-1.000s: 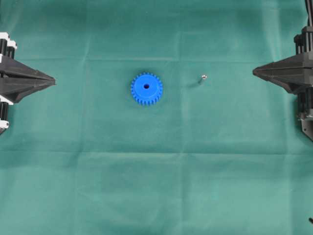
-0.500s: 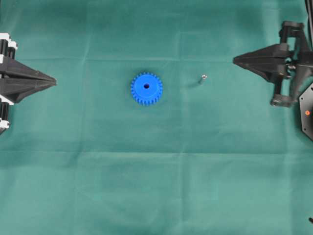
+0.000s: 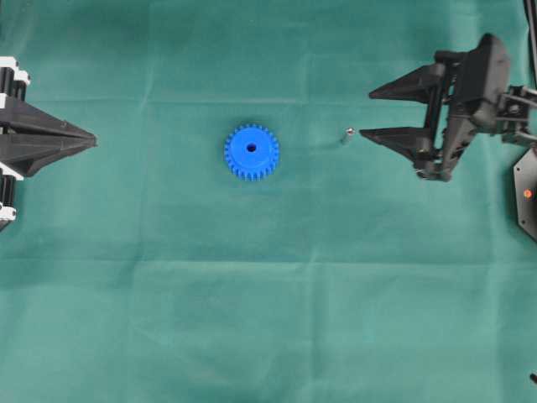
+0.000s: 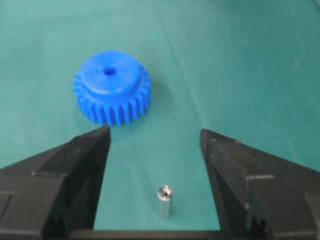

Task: Insert the shaft placed at a random location into the center hole of the medium gear at another random location.
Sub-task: 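Move the right gripper open toward the silver shaft, then lower the right gripper over the shaft and close on it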

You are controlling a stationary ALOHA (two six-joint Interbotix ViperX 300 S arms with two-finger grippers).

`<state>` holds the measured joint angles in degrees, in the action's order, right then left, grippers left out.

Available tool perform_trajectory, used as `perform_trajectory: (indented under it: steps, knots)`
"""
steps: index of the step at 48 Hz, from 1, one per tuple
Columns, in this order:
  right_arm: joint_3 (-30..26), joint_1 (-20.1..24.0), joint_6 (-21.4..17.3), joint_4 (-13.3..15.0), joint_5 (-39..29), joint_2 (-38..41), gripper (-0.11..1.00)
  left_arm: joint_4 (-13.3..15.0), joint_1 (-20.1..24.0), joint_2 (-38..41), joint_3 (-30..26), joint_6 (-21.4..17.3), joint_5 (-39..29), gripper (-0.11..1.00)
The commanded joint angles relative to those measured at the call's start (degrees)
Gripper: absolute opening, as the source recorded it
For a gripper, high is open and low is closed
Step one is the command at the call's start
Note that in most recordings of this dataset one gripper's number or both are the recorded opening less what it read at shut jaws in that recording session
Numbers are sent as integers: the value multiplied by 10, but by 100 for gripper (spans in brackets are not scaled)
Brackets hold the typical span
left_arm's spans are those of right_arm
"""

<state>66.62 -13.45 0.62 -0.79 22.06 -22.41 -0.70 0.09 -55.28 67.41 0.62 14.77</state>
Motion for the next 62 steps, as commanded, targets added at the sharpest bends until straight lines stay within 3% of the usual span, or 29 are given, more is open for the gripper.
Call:
perform_trajectory:
  steps: [1, 22, 45, 51, 62]
  knots:
    - [-13, -6, 5, -4, 33, 35, 73, -1, 0, 5, -13, 1, 3, 0]
    - [-13, -7, 5, -36, 130, 197, 73, -1, 0, 6, -12, 1, 1, 0]
    - [-16, -7, 5, -37, 175, 225, 66, -1, 0, 6, -11, 1, -5, 0]
    - [-15, -5, 5, -37, 175, 227, 57, -1, 0, 7, -11, 1, -5, 0]
    - [-13, 3, 5, -32, 175, 227, 14, -2, 0, 6, -11, 1, -9, 0]
